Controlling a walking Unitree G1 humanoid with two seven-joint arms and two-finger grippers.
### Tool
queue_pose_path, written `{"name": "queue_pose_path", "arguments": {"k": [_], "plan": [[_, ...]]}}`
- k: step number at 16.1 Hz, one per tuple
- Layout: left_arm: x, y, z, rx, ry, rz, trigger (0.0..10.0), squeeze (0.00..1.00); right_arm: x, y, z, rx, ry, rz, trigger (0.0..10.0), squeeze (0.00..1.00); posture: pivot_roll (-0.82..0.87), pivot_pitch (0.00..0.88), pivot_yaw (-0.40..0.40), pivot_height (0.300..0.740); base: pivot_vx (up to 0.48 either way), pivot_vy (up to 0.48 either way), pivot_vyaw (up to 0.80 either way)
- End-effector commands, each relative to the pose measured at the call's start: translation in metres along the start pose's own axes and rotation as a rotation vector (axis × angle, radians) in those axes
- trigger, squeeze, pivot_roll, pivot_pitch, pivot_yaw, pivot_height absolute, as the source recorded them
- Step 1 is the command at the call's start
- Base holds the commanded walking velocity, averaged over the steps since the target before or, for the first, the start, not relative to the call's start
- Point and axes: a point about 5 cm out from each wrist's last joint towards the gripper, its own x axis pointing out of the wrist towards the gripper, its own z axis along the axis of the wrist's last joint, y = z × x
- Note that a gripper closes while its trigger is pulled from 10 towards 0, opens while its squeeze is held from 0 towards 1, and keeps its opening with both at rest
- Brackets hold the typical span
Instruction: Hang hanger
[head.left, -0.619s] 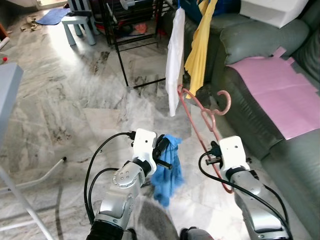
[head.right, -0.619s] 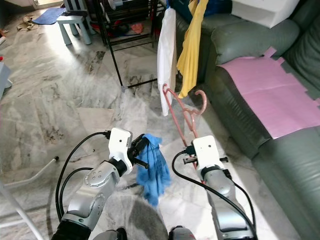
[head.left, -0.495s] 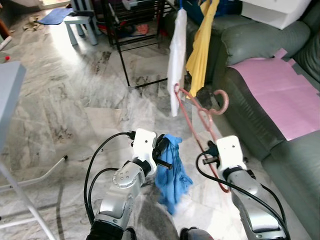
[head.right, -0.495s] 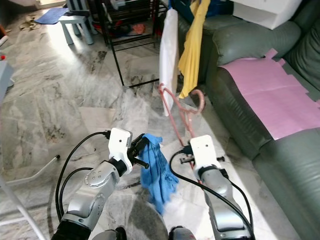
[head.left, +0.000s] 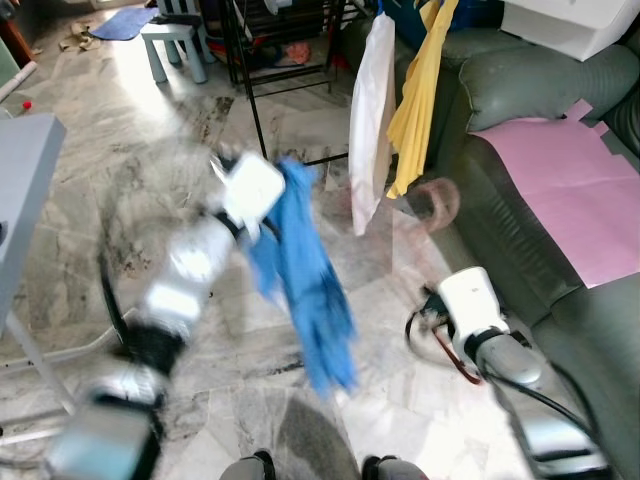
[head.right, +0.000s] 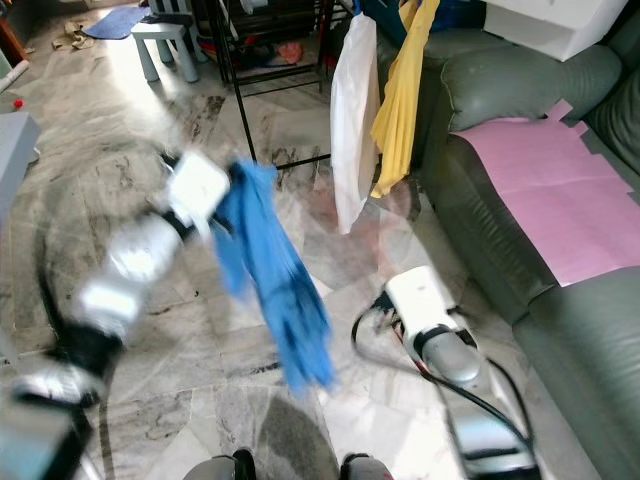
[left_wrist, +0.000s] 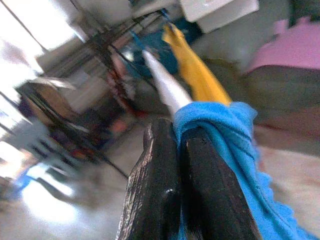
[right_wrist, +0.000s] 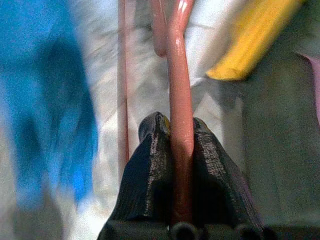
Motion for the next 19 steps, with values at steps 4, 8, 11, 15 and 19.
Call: {"name": "queue_pose_path", "arguments": {"k": [4, 8, 11, 15, 19], "plan": [[0.007, 0.009, 0.001, 0.265, -0.030, -0.050, 10.0, 0.00, -0.014, -0.010, 0.028, -0.070, -0.048, 0.190, 10.0, 0.00, -0.14, 0.171, 0.047, 0.740, 0.000, 0.000, 0.00], [0.009, 0.008, -0.002, 0.291, -0.050, -0.057, 10.0, 0.00, -0.021, -0.001, 0.024, -0.070, -0.008, 0.289, 10.0, 0.00, -0.14, 0.176, 0.054, 0.740, 0.000, 0.000, 0.00], [0.008, 0.002, -0.005, 0.314, -0.046, -0.078, 10.0, 0.00, -0.028, 0.012, 0.021, -0.106, 0.013, 0.414, 10.0, 0.00, -0.13, 0.178, 0.056, 0.740, 0.000, 0.000, 0.00], [0.008, 0.003, -0.006, 0.289, -0.049, -0.070, 10.0, 0.00, -0.025, 0.005, 0.020, -0.108, 0.020, 0.370, 10.0, 0.00, -0.14, 0.176, 0.052, 0.740, 0.000, 0.000, 0.00], [0.008, 0.006, -0.010, 0.279, -0.041, -0.067, 10.0, 0.00, -0.024, 0.005, 0.025, -0.115, -0.012, 0.377, 10.0, 0.00, -0.14, 0.177, 0.049, 0.740, 0.000, 0.000, 0.00]]}}
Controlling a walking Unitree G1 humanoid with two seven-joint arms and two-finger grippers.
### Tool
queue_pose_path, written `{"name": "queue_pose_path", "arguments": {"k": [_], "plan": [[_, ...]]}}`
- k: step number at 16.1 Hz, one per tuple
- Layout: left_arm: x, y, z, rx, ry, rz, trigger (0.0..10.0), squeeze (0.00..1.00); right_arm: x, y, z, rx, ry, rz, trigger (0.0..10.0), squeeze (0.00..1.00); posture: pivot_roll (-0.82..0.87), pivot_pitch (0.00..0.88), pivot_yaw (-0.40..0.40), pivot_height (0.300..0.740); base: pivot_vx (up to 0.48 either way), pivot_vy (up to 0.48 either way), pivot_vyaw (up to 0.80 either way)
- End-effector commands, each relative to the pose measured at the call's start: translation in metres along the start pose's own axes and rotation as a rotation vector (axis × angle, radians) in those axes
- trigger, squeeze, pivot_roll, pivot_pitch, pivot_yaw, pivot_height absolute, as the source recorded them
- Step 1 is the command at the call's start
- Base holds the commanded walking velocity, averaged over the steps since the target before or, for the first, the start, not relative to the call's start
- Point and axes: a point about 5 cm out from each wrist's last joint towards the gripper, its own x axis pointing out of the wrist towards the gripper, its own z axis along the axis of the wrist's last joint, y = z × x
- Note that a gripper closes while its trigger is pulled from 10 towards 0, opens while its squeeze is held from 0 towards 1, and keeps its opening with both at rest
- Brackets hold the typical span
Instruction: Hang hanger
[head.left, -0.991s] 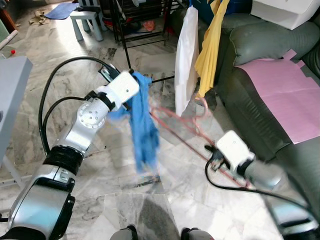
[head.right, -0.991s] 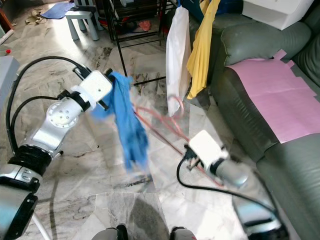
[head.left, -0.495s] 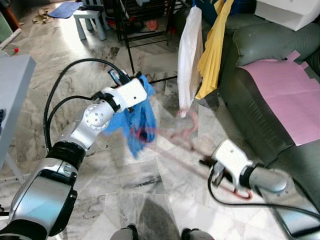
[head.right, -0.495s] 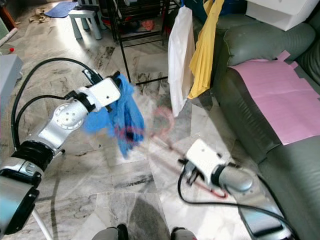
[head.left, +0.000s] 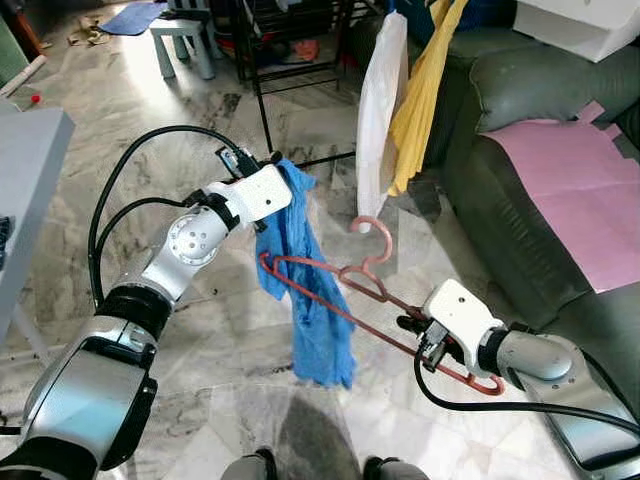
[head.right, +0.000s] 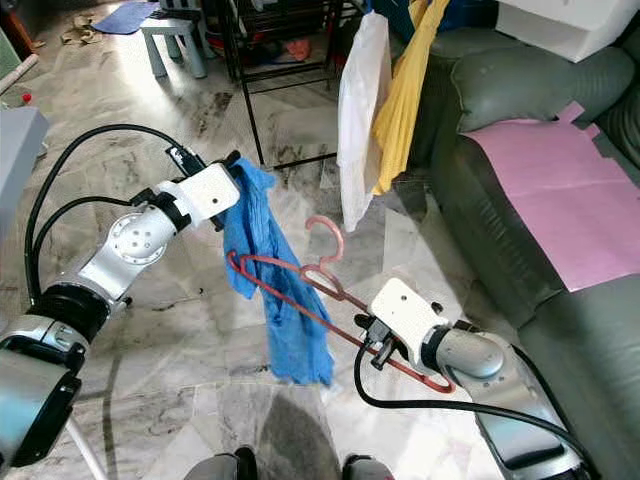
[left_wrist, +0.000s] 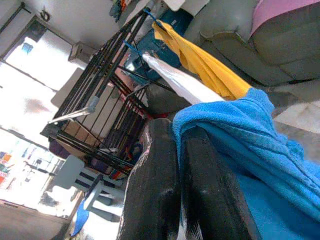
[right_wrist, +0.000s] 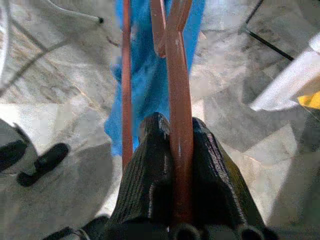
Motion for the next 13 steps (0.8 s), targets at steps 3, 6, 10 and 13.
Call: {"name": "queue_pose_path", "arguments": {"k": [3, 6, 10, 13], "plan": [[-0.002, 0.011, -0.007, 0.032, 0.037, 0.045, 10.0, 0.00, -0.012, 0.005, -0.001, -0.031, 0.000, 0.099, 10.0, 0.00, -0.14, 0.175, 0.047, 0.740, 0.000, 0.000, 0.00], [-0.007, 0.014, -0.019, 0.062, 0.103, 0.078, 10.0, 0.00, -0.029, -0.003, -0.020, -0.063, 0.104, 0.110, 10.0, 0.00, -0.15, 0.172, 0.048, 0.740, 0.000, 0.000, 0.00], [-0.010, 0.013, -0.022, 0.059, 0.117, 0.068, 10.0, 0.00, -0.034, -0.019, -0.028, -0.116, 0.164, 0.032, 10.0, 0.00, -0.15, 0.169, 0.049, 0.740, 0.000, 0.000, 0.00], [-0.009, 0.003, -0.019, 0.045, 0.082, 0.021, 10.0, 0.00, -0.024, -0.048, -0.015, -0.171, 0.106, -0.194, 10.0, 0.00, -0.14, 0.162, 0.052, 0.740, 0.000, 0.000, 0.00]]}}
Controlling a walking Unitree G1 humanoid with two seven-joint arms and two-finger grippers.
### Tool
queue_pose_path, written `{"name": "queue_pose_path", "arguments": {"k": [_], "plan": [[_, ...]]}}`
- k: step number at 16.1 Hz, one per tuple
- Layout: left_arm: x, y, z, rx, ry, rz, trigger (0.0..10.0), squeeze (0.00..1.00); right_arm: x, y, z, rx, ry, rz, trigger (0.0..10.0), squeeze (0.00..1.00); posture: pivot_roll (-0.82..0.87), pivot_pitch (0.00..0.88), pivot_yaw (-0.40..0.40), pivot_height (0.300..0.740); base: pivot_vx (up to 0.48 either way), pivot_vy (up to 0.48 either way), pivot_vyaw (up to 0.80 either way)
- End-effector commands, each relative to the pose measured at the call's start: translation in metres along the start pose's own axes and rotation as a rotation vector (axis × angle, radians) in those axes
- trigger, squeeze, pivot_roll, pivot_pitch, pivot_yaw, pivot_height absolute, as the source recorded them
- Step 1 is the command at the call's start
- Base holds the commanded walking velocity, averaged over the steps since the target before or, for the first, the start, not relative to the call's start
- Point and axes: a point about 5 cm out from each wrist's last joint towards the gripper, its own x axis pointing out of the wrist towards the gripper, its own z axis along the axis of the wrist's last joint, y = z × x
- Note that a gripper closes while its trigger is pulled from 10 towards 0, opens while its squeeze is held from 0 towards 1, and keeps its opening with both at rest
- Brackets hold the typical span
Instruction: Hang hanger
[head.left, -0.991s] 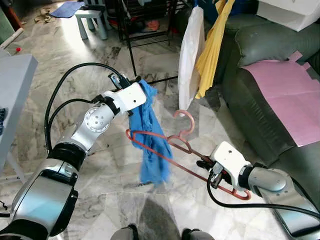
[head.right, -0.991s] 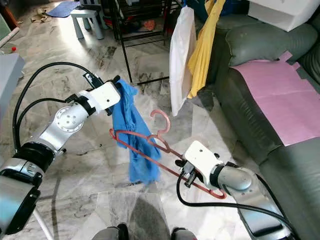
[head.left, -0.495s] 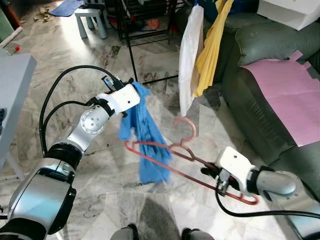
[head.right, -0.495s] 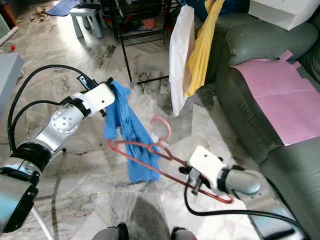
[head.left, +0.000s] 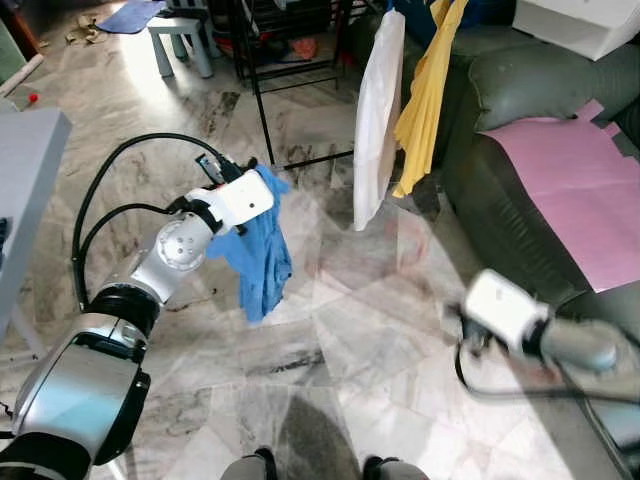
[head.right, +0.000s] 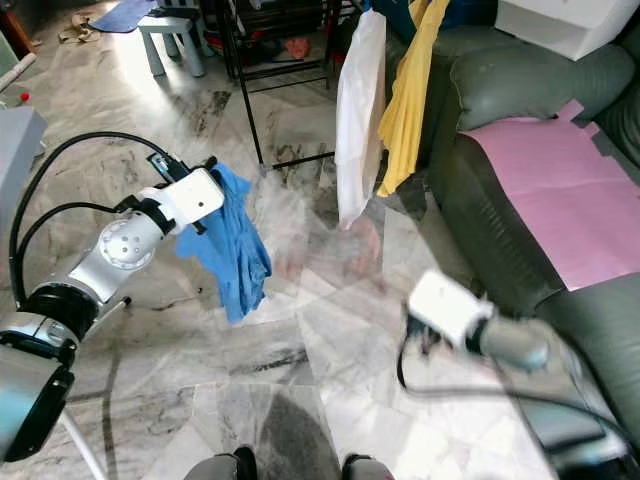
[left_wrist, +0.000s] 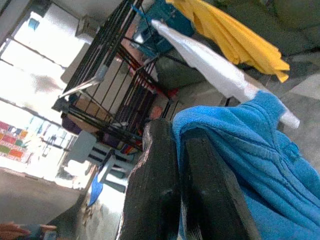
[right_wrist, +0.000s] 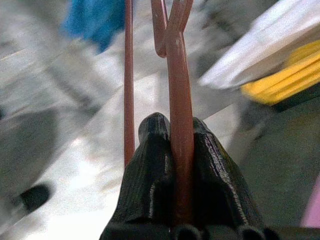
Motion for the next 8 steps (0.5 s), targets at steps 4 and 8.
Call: {"name": "queue_pose_path", "arguments": {"k": [4, 8], "plan": [[0.000, -0.007, 0.002, -0.006, -0.027, -0.044, 10.0, 0.00, 0.004, -0.001, 0.005, 0.006, -0.045, -0.023, 10.0, 0.00, -0.14, 0.166, 0.052, 0.740, 0.000, 0.000, 0.00], [0.000, -0.013, 0.007, -0.032, -0.060, -0.065, 10.0, 0.00, 0.006, 0.004, 0.013, 0.024, -0.103, 0.001, 10.0, 0.00, -0.14, 0.170, 0.050, 0.740, 0.000, 0.000, 0.00]]}}
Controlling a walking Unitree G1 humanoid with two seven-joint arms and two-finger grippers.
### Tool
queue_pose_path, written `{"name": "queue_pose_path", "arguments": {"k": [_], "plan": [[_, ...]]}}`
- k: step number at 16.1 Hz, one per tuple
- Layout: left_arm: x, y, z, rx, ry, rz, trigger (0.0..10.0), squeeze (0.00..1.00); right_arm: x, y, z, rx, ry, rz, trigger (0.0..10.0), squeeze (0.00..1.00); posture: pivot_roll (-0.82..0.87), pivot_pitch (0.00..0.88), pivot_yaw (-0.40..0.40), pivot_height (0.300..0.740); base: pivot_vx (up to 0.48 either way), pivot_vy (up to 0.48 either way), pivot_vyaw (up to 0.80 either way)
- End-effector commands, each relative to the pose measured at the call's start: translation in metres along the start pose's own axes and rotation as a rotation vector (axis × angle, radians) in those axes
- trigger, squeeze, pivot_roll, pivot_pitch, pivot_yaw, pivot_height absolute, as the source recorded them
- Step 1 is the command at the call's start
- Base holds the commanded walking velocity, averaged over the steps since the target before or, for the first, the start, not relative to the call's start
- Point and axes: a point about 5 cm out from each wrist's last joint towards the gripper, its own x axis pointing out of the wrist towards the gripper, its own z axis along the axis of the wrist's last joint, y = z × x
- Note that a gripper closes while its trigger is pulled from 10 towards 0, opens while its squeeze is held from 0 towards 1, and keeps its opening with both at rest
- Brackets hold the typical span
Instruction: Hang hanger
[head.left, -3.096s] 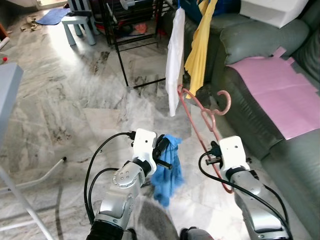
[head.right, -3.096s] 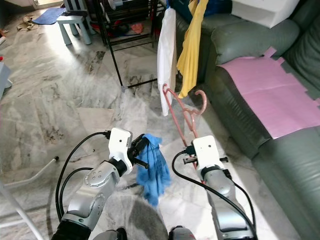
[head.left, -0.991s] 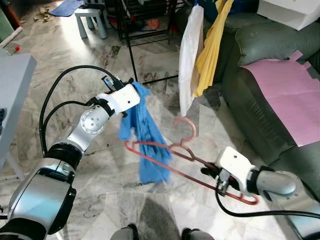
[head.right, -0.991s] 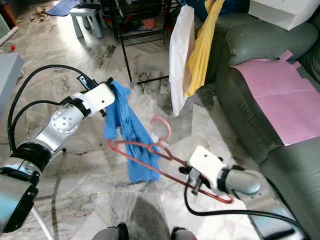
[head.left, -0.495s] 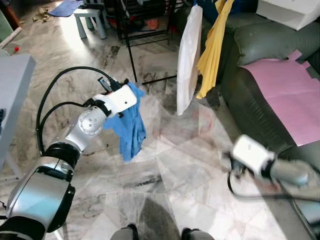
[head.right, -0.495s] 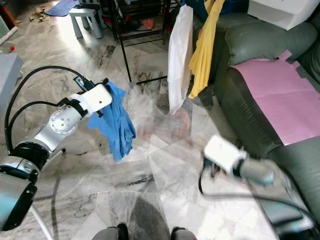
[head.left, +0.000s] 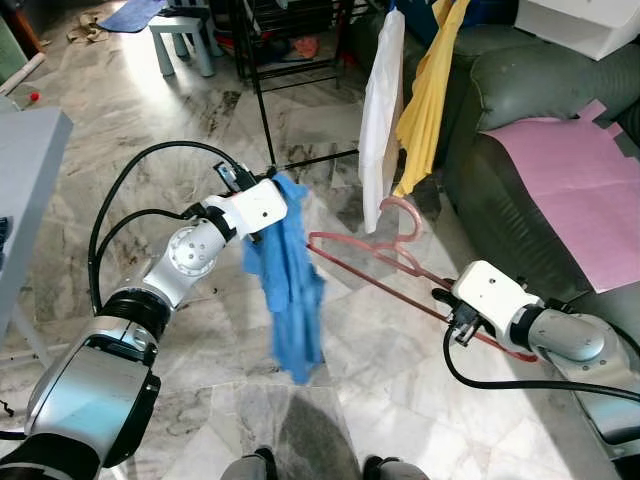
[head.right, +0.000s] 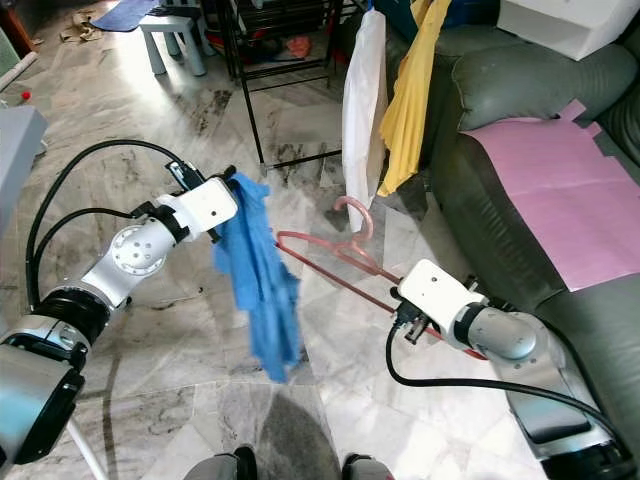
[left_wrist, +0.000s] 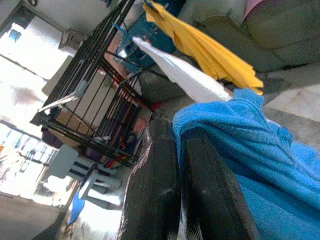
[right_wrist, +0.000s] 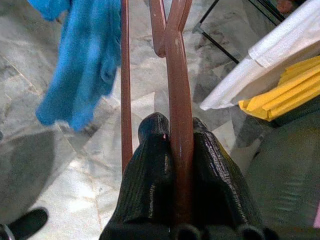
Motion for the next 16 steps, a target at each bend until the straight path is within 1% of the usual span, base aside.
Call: {"name": "queue_pose_path", "arguments": {"k": [1, 2, 5, 6, 9, 13, 15, 16], "plan": [[-0.002, -0.003, -0.001, -0.003, -0.011, -0.021, 10.0, 0.00, -0.001, -0.002, 0.006, 0.008, -0.036, 0.007, 10.0, 0.00, -0.14, 0.170, 0.050, 0.740, 0.000, 0.000, 0.00], [-0.002, -0.008, 0.001, -0.006, -0.028, -0.040, 10.0, 0.00, -0.002, 0.001, 0.008, 0.008, -0.051, 0.038, 10.0, 0.00, -0.14, 0.170, 0.050, 0.740, 0.000, 0.000, 0.00], [-0.001, -0.011, 0.002, -0.003, -0.027, -0.046, 10.0, 0.00, -0.004, 0.004, 0.014, 0.027, -0.082, 0.082, 10.0, 0.00, -0.15, 0.168, 0.050, 0.740, 0.000, 0.000, 0.00], [-0.002, -0.010, -0.001, 0.014, -0.012, -0.025, 10.0, 0.00, -0.004, 0.006, 0.015, 0.025, -0.085, 0.098, 10.0, 0.00, -0.15, 0.168, 0.051, 0.740, 0.000, 0.000, 0.00], [-0.005, -0.006, -0.006, 0.030, 0.016, -0.008, 10.0, 0.00, -0.006, 0.008, 0.017, 0.024, -0.090, 0.121, 10.0, 0.00, -0.14, 0.169, 0.052, 0.740, 0.000, 0.000, 0.00], [-0.008, -0.004, -0.011, 0.054, 0.038, -0.027, 10.0, 0.00, -0.008, 0.000, 0.015, 0.012, -0.077, 0.100, 10.0, 0.00, -0.14, 0.169, 0.053, 0.740, 0.000, 0.000, 0.00], [-0.010, -0.003, -0.013, 0.083, 0.038, -0.038, 10.0, 0.00, -0.009, -0.003, 0.016, 0.014, -0.077, 0.095, 10.0, 0.00, -0.15, 0.171, 0.053, 0.740, 0.000, 0.000, 0.00], [-0.011, -0.005, -0.013, 0.102, 0.023, -0.051, 10.0, 0.00, -0.011, -0.003, 0.017, 0.019, -0.081, 0.100, 10.0, 0.00, -0.14, 0.171, 0.053, 0.740, 0.000, 0.000, 0.00]]}}
